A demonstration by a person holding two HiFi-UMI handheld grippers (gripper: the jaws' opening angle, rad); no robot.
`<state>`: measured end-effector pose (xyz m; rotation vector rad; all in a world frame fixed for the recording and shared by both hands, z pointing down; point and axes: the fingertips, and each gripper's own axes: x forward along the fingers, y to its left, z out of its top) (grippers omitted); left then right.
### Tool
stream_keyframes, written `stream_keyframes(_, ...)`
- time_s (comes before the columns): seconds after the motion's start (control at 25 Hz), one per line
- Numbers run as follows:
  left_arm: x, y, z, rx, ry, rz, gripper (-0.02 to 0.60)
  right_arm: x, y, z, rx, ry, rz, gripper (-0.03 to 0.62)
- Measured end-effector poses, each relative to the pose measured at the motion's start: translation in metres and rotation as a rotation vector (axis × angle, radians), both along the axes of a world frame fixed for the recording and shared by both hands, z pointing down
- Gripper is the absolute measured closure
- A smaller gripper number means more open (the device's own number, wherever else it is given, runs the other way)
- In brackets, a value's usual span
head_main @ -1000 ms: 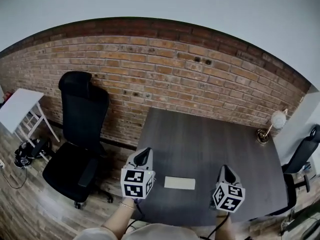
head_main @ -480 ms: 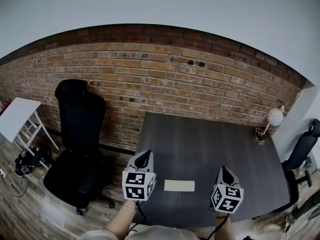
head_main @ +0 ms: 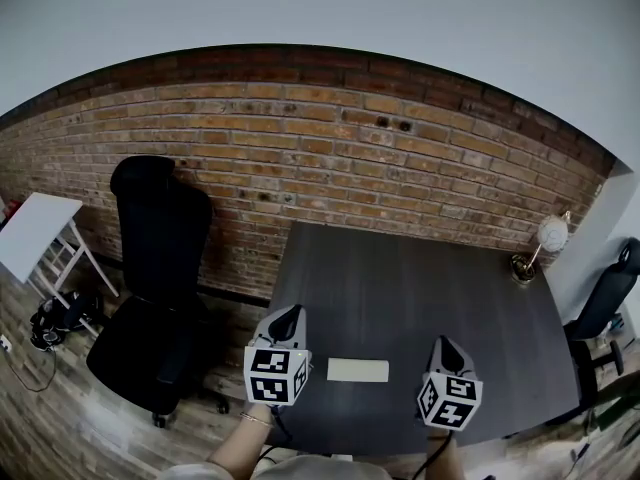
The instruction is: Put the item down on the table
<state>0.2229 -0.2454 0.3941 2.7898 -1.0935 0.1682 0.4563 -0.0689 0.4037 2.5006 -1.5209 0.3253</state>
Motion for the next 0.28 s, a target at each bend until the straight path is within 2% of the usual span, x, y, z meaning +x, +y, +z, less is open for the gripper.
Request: stream_keyframes(0.28, 0.0000, -0.0004, 0.0041, -0.012, -0.002, -0.003, 0.571, 0.0045, 0.0033, 0.0005, -0.011, 0.007, 0.014, 0.562)
